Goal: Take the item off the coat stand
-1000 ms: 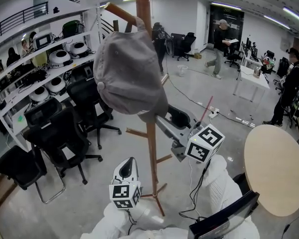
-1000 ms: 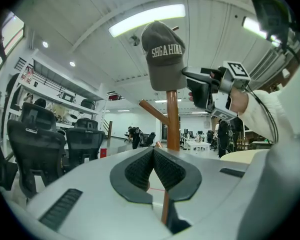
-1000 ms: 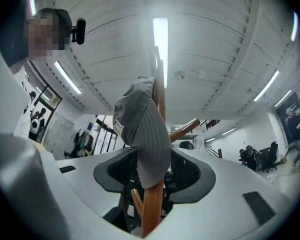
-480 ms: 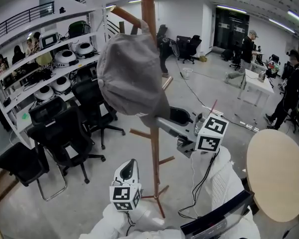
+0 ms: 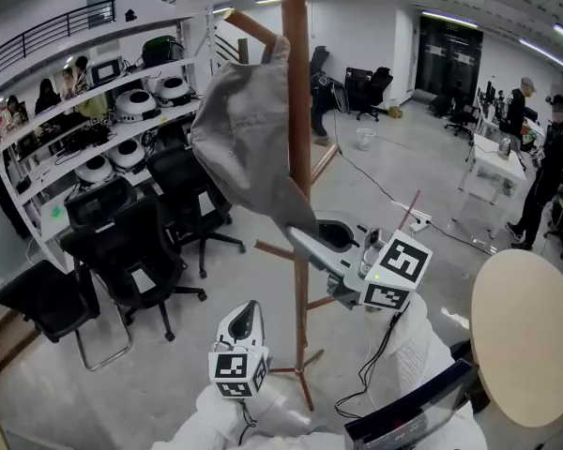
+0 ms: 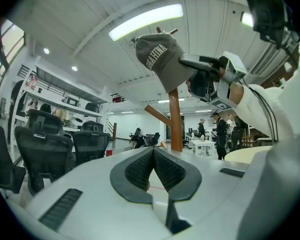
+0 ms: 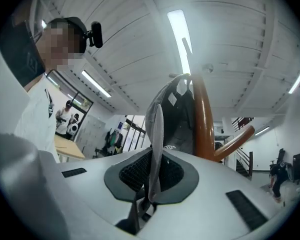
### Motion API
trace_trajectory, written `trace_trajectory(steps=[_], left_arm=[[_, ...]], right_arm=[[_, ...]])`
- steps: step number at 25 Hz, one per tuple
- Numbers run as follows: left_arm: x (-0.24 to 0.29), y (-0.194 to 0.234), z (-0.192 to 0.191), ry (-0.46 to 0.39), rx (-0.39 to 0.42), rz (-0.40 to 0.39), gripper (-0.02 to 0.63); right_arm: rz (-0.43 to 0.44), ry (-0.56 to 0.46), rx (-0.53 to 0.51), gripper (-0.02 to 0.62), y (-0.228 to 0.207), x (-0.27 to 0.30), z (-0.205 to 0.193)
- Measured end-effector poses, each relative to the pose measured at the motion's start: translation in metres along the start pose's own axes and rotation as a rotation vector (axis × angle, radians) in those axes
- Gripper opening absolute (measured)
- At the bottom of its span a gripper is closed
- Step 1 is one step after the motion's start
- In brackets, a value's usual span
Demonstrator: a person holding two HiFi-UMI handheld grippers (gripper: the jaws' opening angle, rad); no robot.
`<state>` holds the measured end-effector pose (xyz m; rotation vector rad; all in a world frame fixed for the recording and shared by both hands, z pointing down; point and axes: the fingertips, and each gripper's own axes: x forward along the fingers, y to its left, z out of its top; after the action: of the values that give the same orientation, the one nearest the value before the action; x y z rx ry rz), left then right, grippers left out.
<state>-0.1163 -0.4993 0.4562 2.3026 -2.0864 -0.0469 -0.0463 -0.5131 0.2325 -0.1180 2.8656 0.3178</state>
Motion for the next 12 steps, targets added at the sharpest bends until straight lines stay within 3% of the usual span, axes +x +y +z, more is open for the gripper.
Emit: trace_trajectory(steps=[8,12], left_arm=[[-0.016,0.011,0.004,-0.006,0.007,0.025,-0.001],[-0.025,0.022,0.012,-0.028,0.01,0.048,-0.002]], right_arm=[[0.006,-0.143,-0.023,0.021,0.018,0.018,0.049],[0.031,-0.161,-0.056,0.022,0.025,0.031,0.07]])
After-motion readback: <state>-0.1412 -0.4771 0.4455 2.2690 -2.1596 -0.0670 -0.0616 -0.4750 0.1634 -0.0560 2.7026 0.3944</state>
